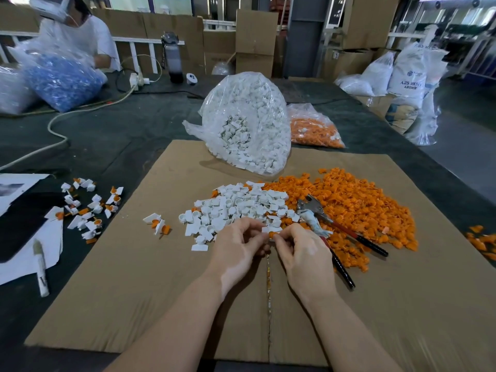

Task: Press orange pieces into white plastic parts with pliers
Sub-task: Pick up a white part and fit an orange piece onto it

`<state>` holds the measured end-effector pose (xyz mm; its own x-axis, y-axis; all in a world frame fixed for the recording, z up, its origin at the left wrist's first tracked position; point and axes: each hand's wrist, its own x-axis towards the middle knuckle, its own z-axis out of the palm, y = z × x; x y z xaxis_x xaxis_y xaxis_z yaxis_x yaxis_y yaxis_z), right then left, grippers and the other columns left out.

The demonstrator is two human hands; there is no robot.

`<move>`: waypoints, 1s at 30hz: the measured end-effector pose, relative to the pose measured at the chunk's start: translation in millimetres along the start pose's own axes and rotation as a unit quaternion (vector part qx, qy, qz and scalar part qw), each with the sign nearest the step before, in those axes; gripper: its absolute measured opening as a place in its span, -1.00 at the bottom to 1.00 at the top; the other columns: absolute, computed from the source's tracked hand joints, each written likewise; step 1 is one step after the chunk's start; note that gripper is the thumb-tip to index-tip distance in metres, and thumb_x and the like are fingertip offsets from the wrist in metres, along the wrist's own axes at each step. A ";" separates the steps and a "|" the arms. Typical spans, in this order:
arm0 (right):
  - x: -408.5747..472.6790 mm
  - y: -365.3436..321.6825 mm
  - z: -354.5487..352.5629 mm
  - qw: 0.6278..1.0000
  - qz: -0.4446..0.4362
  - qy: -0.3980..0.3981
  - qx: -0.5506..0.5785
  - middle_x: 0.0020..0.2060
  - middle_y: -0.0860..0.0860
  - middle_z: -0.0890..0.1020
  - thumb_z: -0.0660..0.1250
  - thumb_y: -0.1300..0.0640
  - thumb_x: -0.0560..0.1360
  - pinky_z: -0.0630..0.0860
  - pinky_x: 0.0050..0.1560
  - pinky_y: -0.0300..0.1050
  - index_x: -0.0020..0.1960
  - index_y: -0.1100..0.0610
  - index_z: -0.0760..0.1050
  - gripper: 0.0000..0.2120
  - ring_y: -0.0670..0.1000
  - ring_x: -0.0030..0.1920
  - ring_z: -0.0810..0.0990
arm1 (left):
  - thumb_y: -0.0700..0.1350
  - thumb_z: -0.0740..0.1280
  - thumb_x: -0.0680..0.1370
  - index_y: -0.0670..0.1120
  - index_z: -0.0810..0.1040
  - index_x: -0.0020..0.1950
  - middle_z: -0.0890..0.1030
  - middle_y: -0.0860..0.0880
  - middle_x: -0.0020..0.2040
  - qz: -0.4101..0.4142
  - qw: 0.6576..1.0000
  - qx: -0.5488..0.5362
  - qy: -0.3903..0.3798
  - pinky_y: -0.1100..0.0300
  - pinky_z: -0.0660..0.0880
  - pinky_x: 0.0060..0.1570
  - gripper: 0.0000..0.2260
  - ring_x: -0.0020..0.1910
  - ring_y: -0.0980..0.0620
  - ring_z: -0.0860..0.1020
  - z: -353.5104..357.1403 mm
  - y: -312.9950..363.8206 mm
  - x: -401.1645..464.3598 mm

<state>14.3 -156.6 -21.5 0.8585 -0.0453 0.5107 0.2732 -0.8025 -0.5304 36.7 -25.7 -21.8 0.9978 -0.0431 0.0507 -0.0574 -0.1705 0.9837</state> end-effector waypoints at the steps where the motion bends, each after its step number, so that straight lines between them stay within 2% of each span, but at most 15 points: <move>1: -0.1 -0.3 -0.1 1.000 -0.004 0.002 -0.003 -0.39 0.01 0.55 0.42 0.20 0.45 0.41 -0.28 -0.09 -0.26 0.20 0.50 -0.85 0.04 -0.32 0.49 | -0.28 0.35 0.50 -0.07 0.54 -0.09 0.62 -0.10 -0.29 0.000 1.000 -0.002 -0.002 0.19 0.58 -0.20 -0.89 -0.32 0.01 0.61 0.2 0.2 -0.2; 6: -0.2 -2.3 -0.3 0.999 -0.033 0.002 -0.007 -0.44 0.05 0.51 0.45 0.29 0.39 0.39 -0.38 -0.08 -0.32 0.23 0.44 -0.80 0.07 -0.39 0.47 | -0.26 0.38 0.49 -0.10 0.55 -0.16 0.61 -0.07 -0.34 0.014 0.999 0.028 -0.013 0.39 0.46 -0.33 -0.92 -0.42 0.17 0.56 0.6 1.3 -2.0; 9: -0.8 -1.8 0.3 0.999 -0.045 -0.005 -0.001 -0.45 0.06 0.50 0.45 0.32 0.38 0.34 -0.40 -0.11 -0.33 0.24 0.42 -0.78 0.06 -0.41 0.44 | -0.23 0.38 0.49 -0.11 0.56 -0.16 0.62 -0.06 -0.34 0.023 0.998 0.061 -0.017 0.41 0.44 -0.33 -0.94 -0.41 0.19 0.55 1.4 2.0 -3.9; 12: -1.4 0.6 0.2 0.999 -0.036 -0.018 0.014 -0.40 0.04 0.51 0.42 0.27 0.43 0.31 -0.33 -0.15 -0.30 0.23 0.44 -0.81 0.01 -0.35 0.43 | -0.25 0.37 0.50 -0.12 0.55 -0.16 0.60 -0.08 -0.34 0.020 0.999 0.037 -0.020 0.40 0.44 -0.35 -0.94 -0.43 0.17 0.54 1.8 2.5 -4.3; 16: -0.4 1.4 -0.8 0.998 -0.026 -0.030 0.049 -0.32 0.00 0.58 0.38 0.18 0.48 0.45 -0.25 -0.09 -0.22 0.22 0.52 -0.86 0.02 -0.24 0.52 | -0.29 0.31 0.53 -0.13 0.52 -0.13 0.56 -0.09 -0.33 0.005 1.000 -0.004 0.000 0.37 0.47 -0.36 -0.92 -0.44 0.16 0.54 2.0 2.9 -2.0; 20: -0.8 -0.2 -3.7 0.997 -0.029 0.007 0.077 -0.29 -0.05 0.55 0.44 0.21 0.42 0.45 -0.21 -0.19 -0.14 0.19 0.55 -0.92 -0.05 -0.24 0.50 | -0.31 0.29 0.53 -0.12 0.53 -0.10 0.54 -0.07 -0.32 -0.026 0.997 -0.078 0.014 0.15 0.52 -0.26 -0.89 -0.42 0.09 0.53 -0.3 1.4 -0.1; 23: -0.4 0.1 -4.0 0.996 -0.040 0.012 0.078 -0.22 -0.04 0.54 0.47 0.26 0.39 0.46 -0.15 -0.23 -0.03 0.19 0.56 -0.82 -0.05 -0.18 0.51 | -0.29 0.30 0.53 -0.13 0.55 -0.07 0.57 -0.06 -0.31 -0.015 0.998 -0.054 0.006 0.24 0.52 -0.31 -0.92 -0.41 0.12 0.55 -1.4 0.4 0.0; 26: 0.5 -0.6 -4.1 0.996 -0.058 0.006 0.074 -0.18 -0.09 0.52 0.47 0.28 0.38 0.47 -0.08 -0.19 0.05 0.17 0.58 -0.74 -0.09 -0.14 0.49 | -0.29 0.30 0.53 -0.16 0.55 -0.04 0.57 -0.07 -0.31 -0.009 0.999 -0.052 0.000 0.29 0.51 -0.34 -0.93 -0.41 0.13 0.55 -1.3 0.7 0.3; 30: 1.2 -0.4 -4.8 0.995 -0.073 -0.008 0.063 -0.18 -0.02 0.57 0.44 0.29 0.41 0.48 -0.03 -0.14 0.06 0.14 0.61 -0.76 -0.02 -0.11 0.52 | -0.30 0.30 0.54 -0.11 0.56 -0.05 0.57 -0.03 -0.34 -0.006 0.998 -0.068 -0.011 0.31 0.51 -0.33 -0.89 -0.39 0.12 0.56 -1.2 1.5 -0.5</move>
<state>13.1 -159.2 -17.4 0.8123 0.0759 0.5783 0.4464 -0.7191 -0.5326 36.1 -24.7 -20.1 0.9973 -0.0639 0.0364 -0.0388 -0.0362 0.9986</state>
